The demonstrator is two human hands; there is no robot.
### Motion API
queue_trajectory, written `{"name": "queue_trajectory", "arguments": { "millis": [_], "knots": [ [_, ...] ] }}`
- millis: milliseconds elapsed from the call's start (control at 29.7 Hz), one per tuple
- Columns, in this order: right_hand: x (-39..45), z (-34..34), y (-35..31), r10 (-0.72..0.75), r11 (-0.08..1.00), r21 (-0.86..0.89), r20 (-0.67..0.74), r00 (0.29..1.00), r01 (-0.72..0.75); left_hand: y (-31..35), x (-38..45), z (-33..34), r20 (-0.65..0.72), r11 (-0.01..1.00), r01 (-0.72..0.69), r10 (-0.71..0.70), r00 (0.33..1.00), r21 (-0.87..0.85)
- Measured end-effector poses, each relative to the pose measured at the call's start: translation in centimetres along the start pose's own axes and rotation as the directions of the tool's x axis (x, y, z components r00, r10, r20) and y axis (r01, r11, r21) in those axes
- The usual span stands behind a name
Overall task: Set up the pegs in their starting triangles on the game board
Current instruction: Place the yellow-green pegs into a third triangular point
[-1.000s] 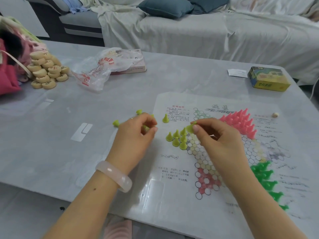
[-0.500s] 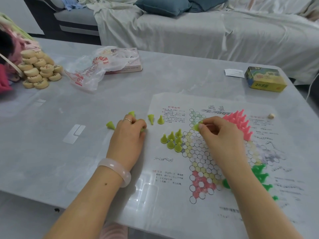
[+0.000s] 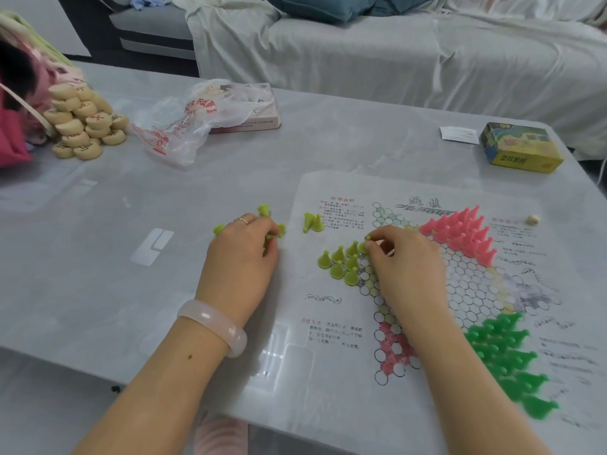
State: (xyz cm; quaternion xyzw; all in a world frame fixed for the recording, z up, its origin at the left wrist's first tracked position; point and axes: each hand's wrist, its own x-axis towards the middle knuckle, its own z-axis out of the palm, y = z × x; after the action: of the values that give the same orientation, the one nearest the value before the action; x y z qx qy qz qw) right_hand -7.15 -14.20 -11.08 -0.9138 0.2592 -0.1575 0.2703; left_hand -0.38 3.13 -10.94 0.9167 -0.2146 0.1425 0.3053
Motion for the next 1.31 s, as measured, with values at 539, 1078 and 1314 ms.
{"name": "queue_trajectory", "arguments": {
  "millis": [539, 1078, 1314],
  "knots": [
    [-2.9, -2.1, -3.3, -0.198, 0.84, 0.527, 0.074, 0.977, 0.13, 4.1, -0.4, -1.4, 0.506, 0.223, 0.544, -0.208, 0.837, -0.809],
    [-1.4, -3.7, 0.4, 0.006, 0.908, 0.419, -0.035, 0.999, 0.009, 3.2, 0.0, -1.4, 0.422, 0.46, 0.484, -0.238, 0.875, -0.744],
    [-1.7, -1.8, 0.8, -0.036, 0.991, 0.13, 0.029, 0.999, 0.031, 2.7, 0.1, -1.3, 0.334, 0.622, 0.455, -0.309, 0.89, -0.637]
  ]
}}
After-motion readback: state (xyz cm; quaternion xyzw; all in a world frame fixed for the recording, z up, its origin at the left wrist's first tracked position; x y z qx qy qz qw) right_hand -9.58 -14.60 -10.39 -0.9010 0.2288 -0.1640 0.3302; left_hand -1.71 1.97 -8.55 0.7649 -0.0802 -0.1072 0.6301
